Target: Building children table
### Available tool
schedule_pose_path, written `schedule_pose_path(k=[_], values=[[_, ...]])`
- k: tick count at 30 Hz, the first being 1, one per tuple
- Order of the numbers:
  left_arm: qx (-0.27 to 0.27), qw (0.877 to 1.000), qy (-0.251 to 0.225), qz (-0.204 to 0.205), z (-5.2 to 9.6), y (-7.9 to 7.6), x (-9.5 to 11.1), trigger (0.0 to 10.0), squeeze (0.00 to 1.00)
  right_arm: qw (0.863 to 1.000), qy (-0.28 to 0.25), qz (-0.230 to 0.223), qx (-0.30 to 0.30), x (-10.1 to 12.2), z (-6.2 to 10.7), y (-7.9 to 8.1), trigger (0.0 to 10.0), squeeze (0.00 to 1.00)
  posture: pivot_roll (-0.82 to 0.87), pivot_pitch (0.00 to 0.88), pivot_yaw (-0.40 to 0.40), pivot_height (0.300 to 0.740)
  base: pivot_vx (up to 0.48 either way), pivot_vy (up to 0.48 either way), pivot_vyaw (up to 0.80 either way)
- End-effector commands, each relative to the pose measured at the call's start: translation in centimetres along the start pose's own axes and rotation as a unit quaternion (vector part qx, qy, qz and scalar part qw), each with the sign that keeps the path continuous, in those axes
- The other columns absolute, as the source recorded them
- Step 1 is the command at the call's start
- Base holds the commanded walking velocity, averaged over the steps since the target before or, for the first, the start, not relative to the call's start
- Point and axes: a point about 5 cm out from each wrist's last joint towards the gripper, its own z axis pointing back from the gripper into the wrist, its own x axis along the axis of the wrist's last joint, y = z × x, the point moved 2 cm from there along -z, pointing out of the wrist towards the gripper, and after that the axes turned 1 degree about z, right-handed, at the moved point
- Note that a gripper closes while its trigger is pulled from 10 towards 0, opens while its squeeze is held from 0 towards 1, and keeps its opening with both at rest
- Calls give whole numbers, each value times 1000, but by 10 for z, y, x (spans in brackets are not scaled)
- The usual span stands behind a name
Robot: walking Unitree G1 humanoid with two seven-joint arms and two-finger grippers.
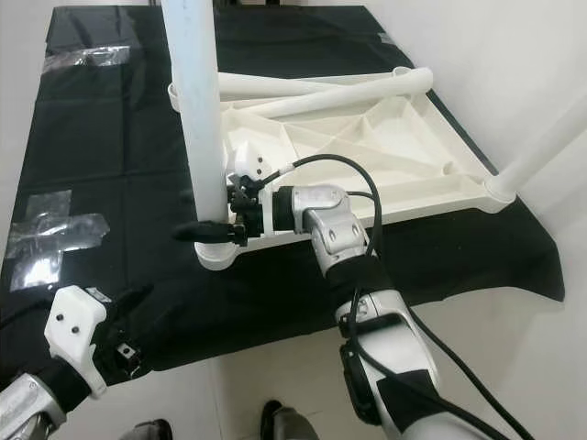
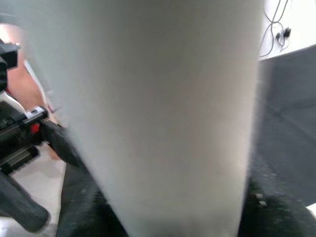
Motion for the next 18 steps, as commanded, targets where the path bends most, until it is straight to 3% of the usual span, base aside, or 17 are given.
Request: schedule_pose_path(k=[1,9,11,12,13,14,15,17,18], values=[[-4,1000,8,9,2,-4,-3,10000,0,1000,-8,-14,11,-4,6,1,0,0,202,249,-136,740,0,0,0],[-9,1000,11,12,3,-6,-4,10000,0,1000,9,-23,6,-23,24,8,0,0,182,255,-122,740,0,0,0],[-12,1000,13,15,3,-7,-5,10000,0,999,21,-25,-24,-29,30,9,0,0,168,256,-126,740,0,0,0],[-14,1000,17,17,5,-7,-7,10000,0,952,75,-46,-292,-59,31,-1,0,0,153,268,-123,740,0,0,0],[-16,1000,19,19,7,-6,-7,10000,0,860,123,-50,-493,-79,53,7,0,0,148,273,-113,740,0,0,0],[-16,1000,19,19,7,-6,-7,10000,0,860,123,-50,-493,-79,53,7,0,0,148,273,-113,740,0,0,0],[-16,999,24,20,8,-5,-9,10000,0,833,146,-68,-529,-93,54,38,0,0,141,287,-94,740,0,0,0],[-16,999,24,20,8,-5,-9,10000,0,833,146,-68,-529,-93,54,38,0,0,141,287,-94,740,0,0,0],[-25,999,28,23,6,-5,-11,10000,0,885,125,-72,-443,-88,25,64,0,0,134,259,-92,740,0,0,0]])
